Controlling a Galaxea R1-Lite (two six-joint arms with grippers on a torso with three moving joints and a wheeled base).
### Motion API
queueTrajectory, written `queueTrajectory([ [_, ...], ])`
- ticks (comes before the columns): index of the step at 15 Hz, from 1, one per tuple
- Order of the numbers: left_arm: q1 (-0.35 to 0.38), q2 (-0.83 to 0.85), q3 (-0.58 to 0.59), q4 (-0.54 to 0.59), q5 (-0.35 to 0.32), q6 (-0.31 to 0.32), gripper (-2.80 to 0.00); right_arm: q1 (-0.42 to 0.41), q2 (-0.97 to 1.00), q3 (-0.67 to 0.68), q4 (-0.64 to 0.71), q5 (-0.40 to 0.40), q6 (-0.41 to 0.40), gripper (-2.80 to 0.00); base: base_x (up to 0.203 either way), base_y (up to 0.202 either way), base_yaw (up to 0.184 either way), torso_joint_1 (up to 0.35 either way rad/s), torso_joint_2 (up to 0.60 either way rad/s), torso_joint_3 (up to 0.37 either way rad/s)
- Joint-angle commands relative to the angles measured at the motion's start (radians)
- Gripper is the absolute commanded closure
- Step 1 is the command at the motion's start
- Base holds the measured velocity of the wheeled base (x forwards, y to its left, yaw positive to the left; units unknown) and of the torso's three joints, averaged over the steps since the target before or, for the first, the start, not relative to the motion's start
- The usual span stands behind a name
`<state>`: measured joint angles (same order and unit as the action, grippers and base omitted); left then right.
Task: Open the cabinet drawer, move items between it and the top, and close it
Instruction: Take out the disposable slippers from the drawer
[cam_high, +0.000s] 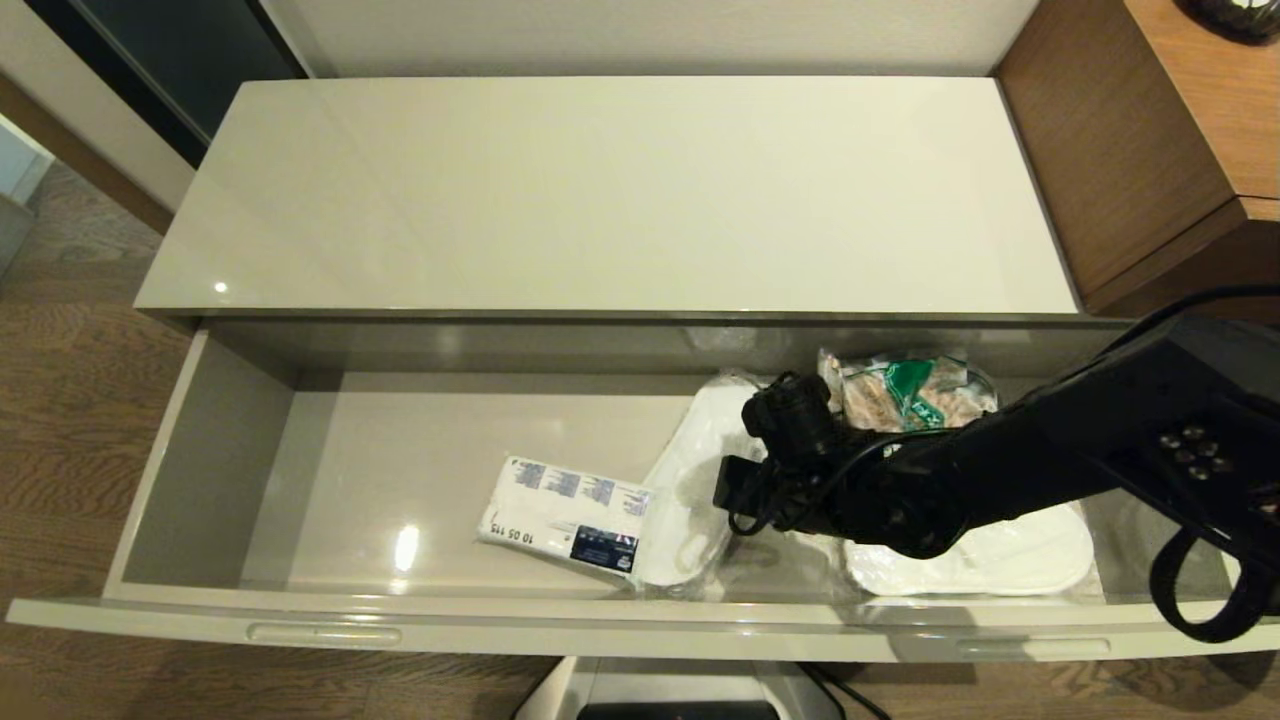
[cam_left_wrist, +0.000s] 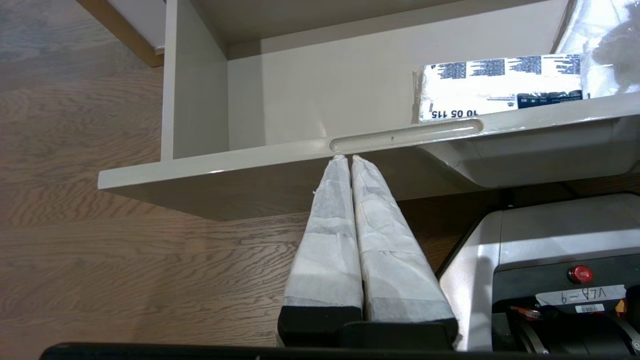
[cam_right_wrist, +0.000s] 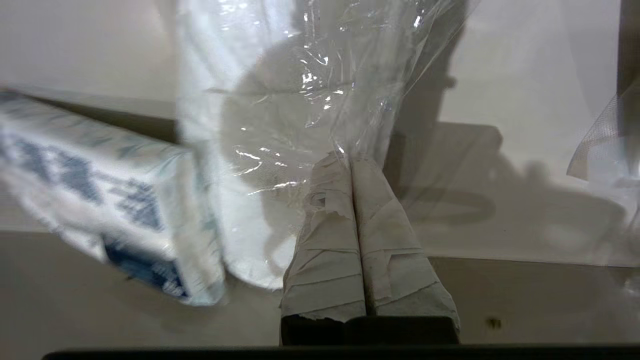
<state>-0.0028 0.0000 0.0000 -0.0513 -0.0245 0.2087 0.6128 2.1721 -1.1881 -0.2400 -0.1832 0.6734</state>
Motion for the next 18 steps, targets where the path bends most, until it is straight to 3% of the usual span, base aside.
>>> queueTrajectory([
  [1,0.0,0.002,0.0,-0.001,0.0,0.001,0.0,0.001,-0.098,0.012,0.01,0.013,0.001,0.0,0.0,0.0,0.0,0.0,0.0,0.0],
  [7,0.0,0.002,0.0,-0.001,0.0,0.001,0.0,0.001,-0.351,0.004,0.177,0.07,-0.015,0.0,0.0,0.0,0.0,0.0,0.0,0.0],
  [14,0.0,0.002,0.0,-0.001,0.0,0.001,0.0,-0.015,-0.416,-0.049,0.298,0.073,-0.023,0.0,0.0,0.0,0.0,0.0,0.0,0.0],
  [18,0.0,0.002,0.0,-0.001,0.0,0.001,0.0,-0.014,-0.359,-0.049,0.336,0.065,-0.033,0.0,0.0,0.0,0.0,0.0,0.0,0.0],
])
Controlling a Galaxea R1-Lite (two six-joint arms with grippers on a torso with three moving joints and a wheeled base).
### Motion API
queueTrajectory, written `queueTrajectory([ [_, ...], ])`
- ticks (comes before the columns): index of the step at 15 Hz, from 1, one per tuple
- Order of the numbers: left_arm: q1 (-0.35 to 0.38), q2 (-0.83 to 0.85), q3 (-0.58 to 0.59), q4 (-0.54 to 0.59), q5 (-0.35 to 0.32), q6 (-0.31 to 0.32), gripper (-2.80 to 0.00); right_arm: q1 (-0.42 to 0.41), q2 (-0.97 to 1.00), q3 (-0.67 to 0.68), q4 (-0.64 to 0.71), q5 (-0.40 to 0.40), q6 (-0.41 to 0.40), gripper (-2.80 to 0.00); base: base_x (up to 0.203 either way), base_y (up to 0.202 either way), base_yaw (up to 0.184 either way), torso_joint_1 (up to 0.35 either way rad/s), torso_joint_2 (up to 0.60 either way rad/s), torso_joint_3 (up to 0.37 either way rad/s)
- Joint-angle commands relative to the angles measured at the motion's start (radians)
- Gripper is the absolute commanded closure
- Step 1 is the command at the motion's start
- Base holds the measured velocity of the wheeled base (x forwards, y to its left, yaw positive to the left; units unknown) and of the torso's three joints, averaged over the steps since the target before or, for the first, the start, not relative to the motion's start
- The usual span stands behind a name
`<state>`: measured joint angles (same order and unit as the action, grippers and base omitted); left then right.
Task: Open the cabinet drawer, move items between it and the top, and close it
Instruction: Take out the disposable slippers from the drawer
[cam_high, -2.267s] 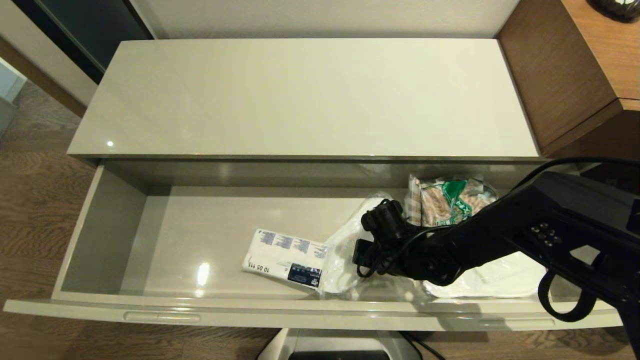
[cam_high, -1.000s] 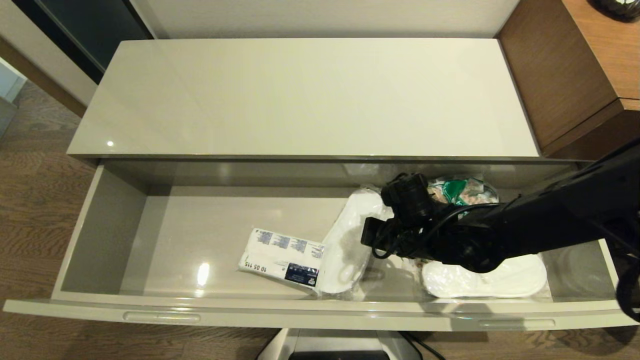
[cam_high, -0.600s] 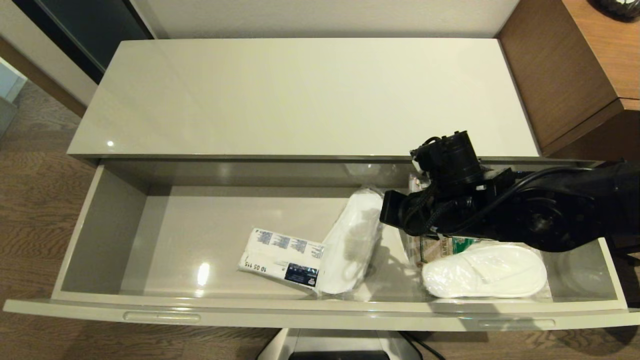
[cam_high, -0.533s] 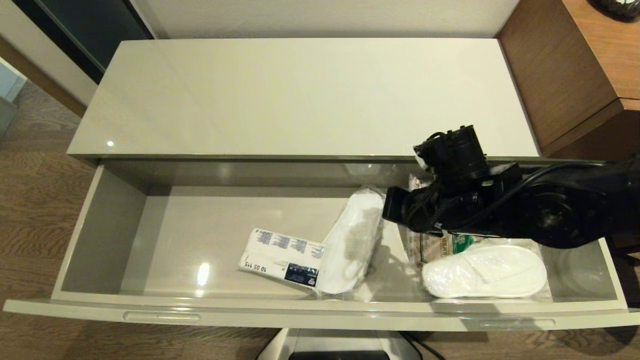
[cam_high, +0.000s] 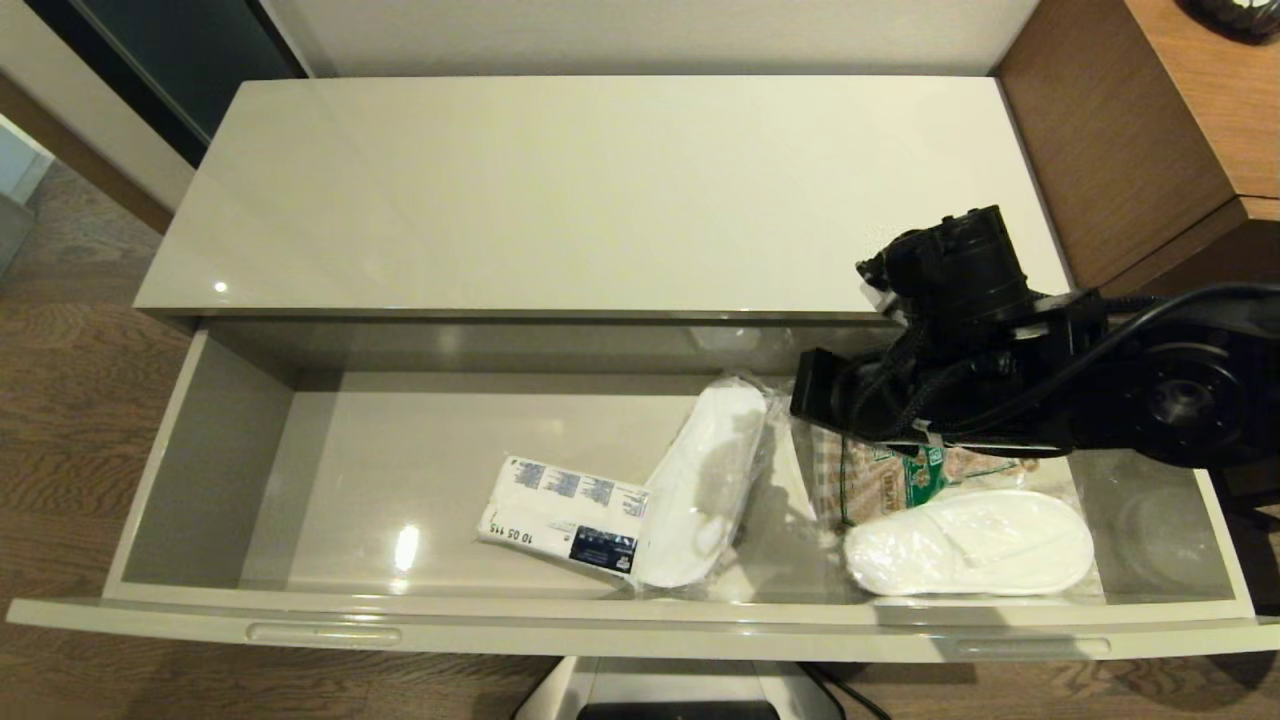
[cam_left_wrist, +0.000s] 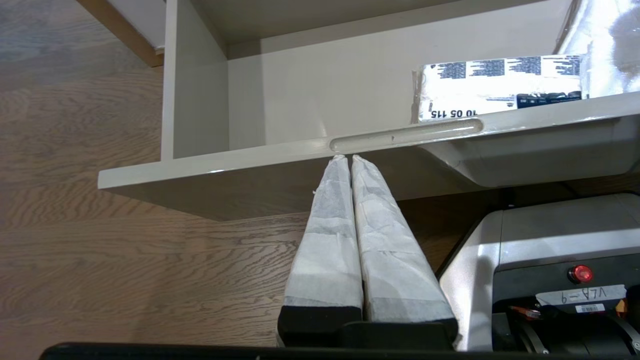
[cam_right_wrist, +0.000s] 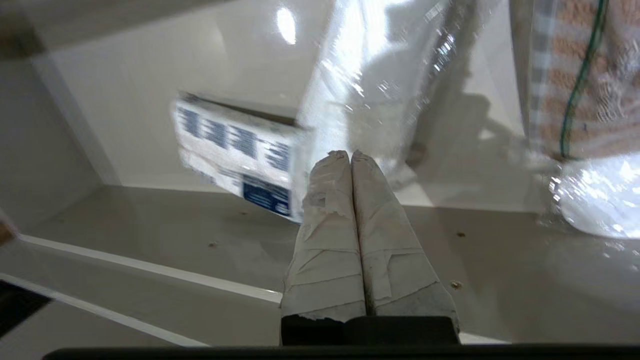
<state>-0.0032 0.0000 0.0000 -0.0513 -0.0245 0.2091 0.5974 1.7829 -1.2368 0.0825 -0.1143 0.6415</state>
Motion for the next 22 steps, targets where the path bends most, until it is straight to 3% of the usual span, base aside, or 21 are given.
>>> queueTrajectory([
  [1,0.0,0.002,0.0,-0.001,0.0,0.001,0.0,0.006,0.045,0.012,0.035,-0.007,-0.029,0.0,0.0,0.0,0.0,0.0,0.0,0.0],
  [2,0.0,0.002,0.0,-0.001,0.0,0.001,0.0,0.015,0.063,0.043,0.046,-0.006,-0.077,-2.8,0.0,0.0,0.0,0.0,0.0,0.0],
  [4,0.0,0.002,0.0,-0.001,0.0,0.001,0.0,0.028,0.125,0.065,0.048,-0.005,-0.105,-2.8,0.0,0.0,0.0,0.0,0.0,0.0],
  [7,0.0,0.002,0.0,-0.001,0.0,0.001,0.0,0.039,0.168,0.063,0.005,-0.011,-0.08,-2.8,0.0,0.0,0.0,0.0,0.0,0.0],
  [10,0.0,0.002,0.0,-0.001,0.0,0.001,0.0,0.106,0.268,0.038,-0.272,-0.053,0.024,-2.8,0.0,0.0,0.0,0.0,0.0,0.0],
  [13,0.0,0.002,0.0,-0.001,0.0,0.001,0.0,0.173,0.35,0.015,-0.274,-0.124,0.044,-2.8,0.0,0.0,0.0,0.0,0.0,0.0],
  [17,0.0,0.002,0.0,-0.001,0.0,0.001,0.0,0.149,0.386,0.015,-0.298,-0.136,0.042,-2.8,0.0,0.0,0.0,0.0,0.0,0.0],
  [22,0.0,0.002,0.0,-0.001,0.0,0.001,0.0,0.138,0.388,0.056,-0.462,-0.104,0.037,-2.8,0.0,0.0,0.0,0.0,0.0,0.0],
])
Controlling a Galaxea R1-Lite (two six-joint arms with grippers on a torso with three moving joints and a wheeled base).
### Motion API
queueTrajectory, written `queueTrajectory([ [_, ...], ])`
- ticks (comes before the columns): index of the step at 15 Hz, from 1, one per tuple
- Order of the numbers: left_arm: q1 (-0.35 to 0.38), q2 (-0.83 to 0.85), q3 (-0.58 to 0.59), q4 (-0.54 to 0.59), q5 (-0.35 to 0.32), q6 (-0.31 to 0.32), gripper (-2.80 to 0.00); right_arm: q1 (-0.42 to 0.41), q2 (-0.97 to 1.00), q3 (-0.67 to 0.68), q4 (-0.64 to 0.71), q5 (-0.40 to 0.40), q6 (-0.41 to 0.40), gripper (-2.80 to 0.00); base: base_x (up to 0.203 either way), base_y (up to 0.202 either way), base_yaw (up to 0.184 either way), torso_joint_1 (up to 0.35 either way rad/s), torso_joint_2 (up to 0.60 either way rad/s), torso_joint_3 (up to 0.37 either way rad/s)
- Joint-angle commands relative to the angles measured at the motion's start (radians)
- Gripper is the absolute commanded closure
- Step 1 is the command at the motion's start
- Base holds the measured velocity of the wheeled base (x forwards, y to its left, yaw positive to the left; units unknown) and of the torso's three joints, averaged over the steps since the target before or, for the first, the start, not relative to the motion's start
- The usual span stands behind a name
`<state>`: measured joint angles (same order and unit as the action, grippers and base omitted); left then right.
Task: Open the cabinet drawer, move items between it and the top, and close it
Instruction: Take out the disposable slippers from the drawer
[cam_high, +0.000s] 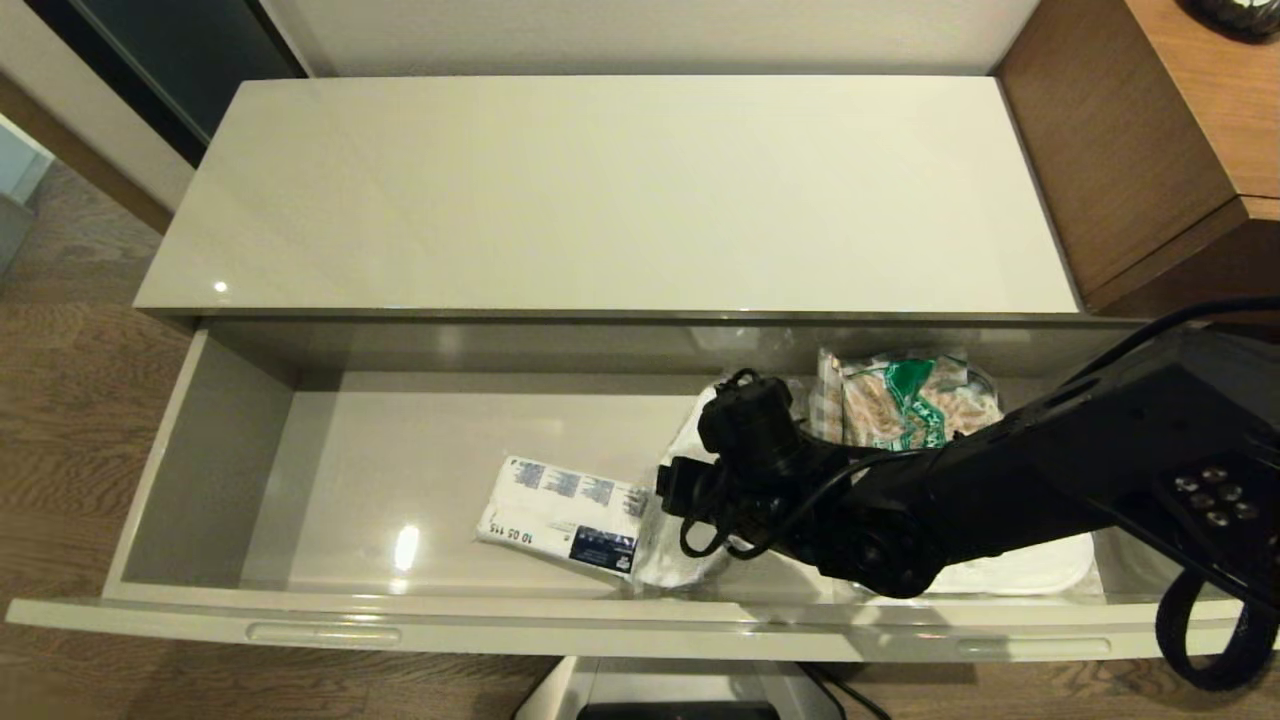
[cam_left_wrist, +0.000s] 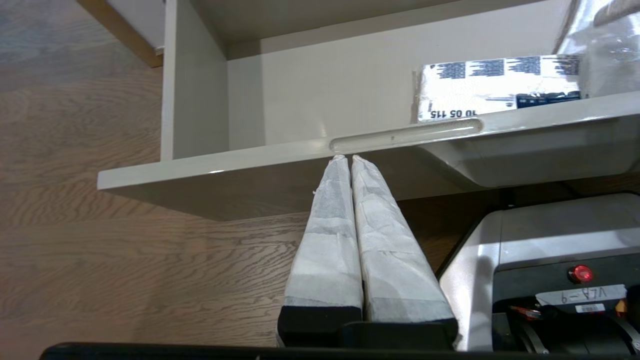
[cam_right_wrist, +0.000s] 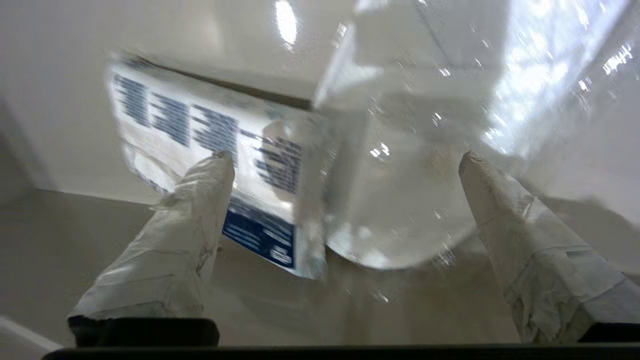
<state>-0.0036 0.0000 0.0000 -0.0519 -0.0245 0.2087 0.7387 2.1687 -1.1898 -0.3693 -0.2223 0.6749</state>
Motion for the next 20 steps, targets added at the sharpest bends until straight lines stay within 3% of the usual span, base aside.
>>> queueTrajectory([
  [1,0.001,0.002,0.0,0.0,0.0,0.001,0.0,-0.005,-0.013,0.023,-0.044,0.045,0.005,-2.8,0.0,0.0,0.0,0.0,0.0,0.0],
  [3,0.001,0.002,0.0,0.0,0.0,0.001,0.0,-0.033,-0.004,0.07,-0.239,0.084,-0.029,-2.8,0.0,0.0,0.0,0.0,0.0,0.0],
  [5,0.001,0.002,0.0,0.0,0.0,0.001,0.0,-0.097,0.003,0.088,-0.308,0.094,-0.08,-2.8,0.0,0.0,0.0,0.0,0.0,0.0],
  [8,0.001,0.002,0.0,0.0,0.0,0.001,0.0,-0.145,-0.006,0.084,-0.302,0.095,-0.084,-2.8,0.0,0.0,0.0,0.0,0.0,0.0],
  [13,0.001,0.002,0.0,0.0,0.0,0.001,0.0,-0.159,-0.012,0.084,-0.308,0.072,-0.089,-2.8,0.0,0.0,0.0,0.0,0.0,0.0],
  [16,0.001,0.002,0.0,0.0,0.0,0.001,0.0,-0.18,-0.007,0.081,-0.3,0.009,-0.087,-2.8,0.0,0.0,0.0,0.0,0.0,0.0],
  [20,0.001,0.002,0.0,0.0,0.0,0.001,0.0,-0.188,0.01,0.082,-0.299,0.006,-0.085,-2.8,0.0,0.0,0.0,0.0,0.0,0.0],
])
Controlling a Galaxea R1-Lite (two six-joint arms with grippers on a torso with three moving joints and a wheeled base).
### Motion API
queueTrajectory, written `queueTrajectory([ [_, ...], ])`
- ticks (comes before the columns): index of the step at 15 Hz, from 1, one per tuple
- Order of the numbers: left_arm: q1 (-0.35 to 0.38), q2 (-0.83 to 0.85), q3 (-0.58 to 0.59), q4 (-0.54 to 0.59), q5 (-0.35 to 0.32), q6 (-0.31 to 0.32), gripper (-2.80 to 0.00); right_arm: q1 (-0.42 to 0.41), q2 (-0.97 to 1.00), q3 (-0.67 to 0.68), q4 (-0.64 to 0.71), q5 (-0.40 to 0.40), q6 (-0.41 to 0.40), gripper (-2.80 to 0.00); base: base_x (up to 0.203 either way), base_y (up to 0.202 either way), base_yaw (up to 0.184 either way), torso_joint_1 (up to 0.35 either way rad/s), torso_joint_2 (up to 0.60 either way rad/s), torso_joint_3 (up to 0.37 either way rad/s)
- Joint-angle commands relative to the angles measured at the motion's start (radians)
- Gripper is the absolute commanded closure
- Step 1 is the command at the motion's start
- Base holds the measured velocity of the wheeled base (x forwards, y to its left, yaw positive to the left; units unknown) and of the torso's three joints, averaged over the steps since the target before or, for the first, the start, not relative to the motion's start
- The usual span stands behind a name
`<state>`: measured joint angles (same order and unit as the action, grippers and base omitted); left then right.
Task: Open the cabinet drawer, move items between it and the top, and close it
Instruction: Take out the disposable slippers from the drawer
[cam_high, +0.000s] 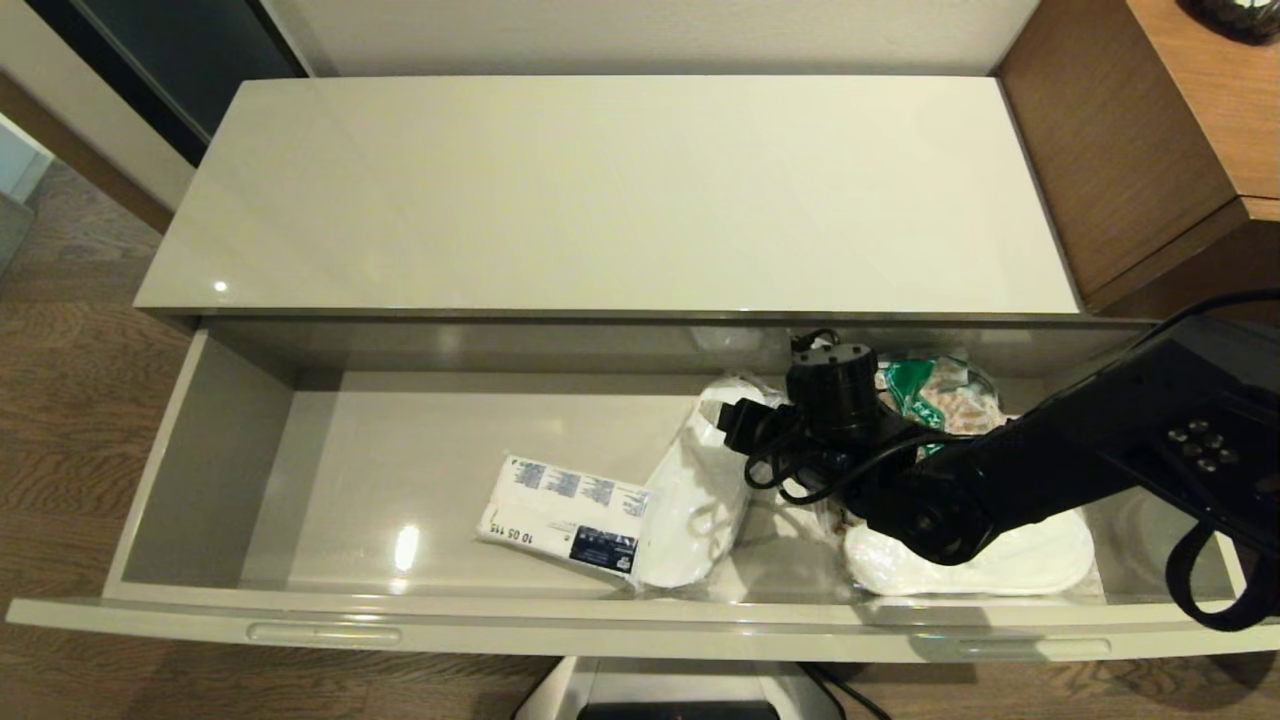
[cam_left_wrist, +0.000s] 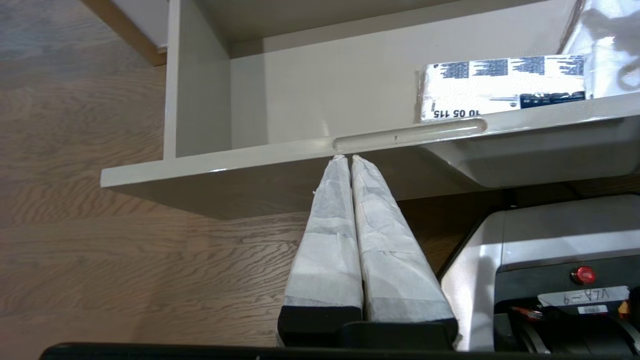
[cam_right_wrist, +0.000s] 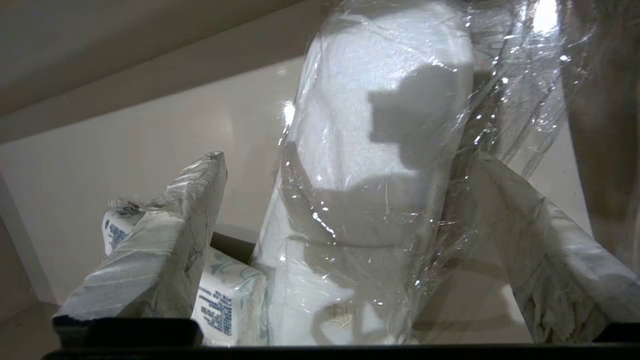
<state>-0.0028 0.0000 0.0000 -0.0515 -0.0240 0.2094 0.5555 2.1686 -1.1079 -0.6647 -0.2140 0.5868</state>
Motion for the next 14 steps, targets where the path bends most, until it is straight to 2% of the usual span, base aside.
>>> queueTrajectory([
  [1,0.0,0.002,0.0,-0.001,-0.001,0.001,0.0,-0.011,0.025,0.003,-0.003,-0.011,0.005,-2.8,0.0,0.0,0.0,0.0,0.0,0.0],
  [3,0.0,0.002,0.0,-0.001,-0.001,0.001,0.0,-0.013,0.037,0.002,-0.004,-0.03,0.005,-2.8,0.0,0.0,0.0,0.0,0.0,0.0],
  [14,0.0,0.002,0.0,-0.001,-0.001,0.001,0.0,-0.031,0.051,0.019,-0.001,-0.031,0.013,-2.8,0.0,0.0,0.0,0.0,0.0,0.0],
])
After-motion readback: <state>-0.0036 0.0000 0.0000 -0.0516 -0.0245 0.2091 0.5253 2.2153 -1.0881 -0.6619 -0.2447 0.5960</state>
